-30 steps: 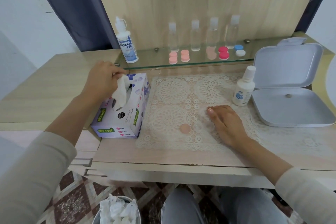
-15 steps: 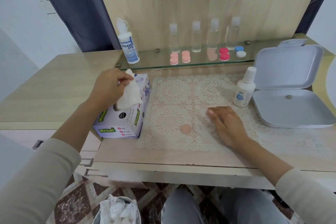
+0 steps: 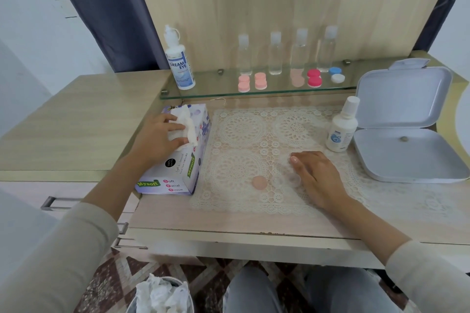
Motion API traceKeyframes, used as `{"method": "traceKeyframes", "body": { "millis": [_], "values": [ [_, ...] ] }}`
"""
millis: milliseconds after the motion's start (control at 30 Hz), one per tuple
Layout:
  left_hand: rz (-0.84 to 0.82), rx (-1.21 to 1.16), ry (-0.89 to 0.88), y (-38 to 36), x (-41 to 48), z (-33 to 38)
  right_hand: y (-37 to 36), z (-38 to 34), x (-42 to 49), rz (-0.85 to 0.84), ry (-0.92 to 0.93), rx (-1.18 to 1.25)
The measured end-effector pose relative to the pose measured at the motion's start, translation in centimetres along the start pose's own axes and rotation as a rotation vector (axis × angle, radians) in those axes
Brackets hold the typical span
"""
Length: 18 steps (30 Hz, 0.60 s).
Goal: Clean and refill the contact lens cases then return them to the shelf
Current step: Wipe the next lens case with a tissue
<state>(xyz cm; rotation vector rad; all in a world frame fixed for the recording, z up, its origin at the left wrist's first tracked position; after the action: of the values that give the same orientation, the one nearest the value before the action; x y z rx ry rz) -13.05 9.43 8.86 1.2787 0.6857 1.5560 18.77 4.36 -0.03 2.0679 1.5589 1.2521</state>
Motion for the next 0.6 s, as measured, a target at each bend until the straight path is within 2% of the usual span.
{"method": "traceKeyframes", "body": {
  "millis": [133,233,467,600],
  "values": [
    [-0.065,0.002,0.037,0.1,0.3,0.6,0.1,-0.2,0.0,-0.007,-0.021,0.009],
    [-0.110,-0.028,0.136,0.4,0.5,1.1,0.2,-0.3,0.0,-0.014,-0.031,0.018],
    [0.044,-0.171,0.246,0.0,1.0,1.4,0.2,-0.4,0.0,-0.016,-0.027,0.025],
    [0.028,-0.124,0.260,-0.4,1.0,1.4,0.3,-0.5,0.0,-0.019,-0.023,0.017]
  ]
}}
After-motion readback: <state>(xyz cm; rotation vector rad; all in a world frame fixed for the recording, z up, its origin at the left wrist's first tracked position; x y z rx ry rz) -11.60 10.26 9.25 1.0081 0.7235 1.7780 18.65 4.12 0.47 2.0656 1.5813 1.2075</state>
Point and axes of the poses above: each hand's wrist, its own x-axis towards the middle knuckle, its own y-axis out of the back of the hand, z = x × y, the point moved 2 cm from there along x, towards the middle knuckle, and after that the axes turned 12 degrees about z, right-handed, at the moved point
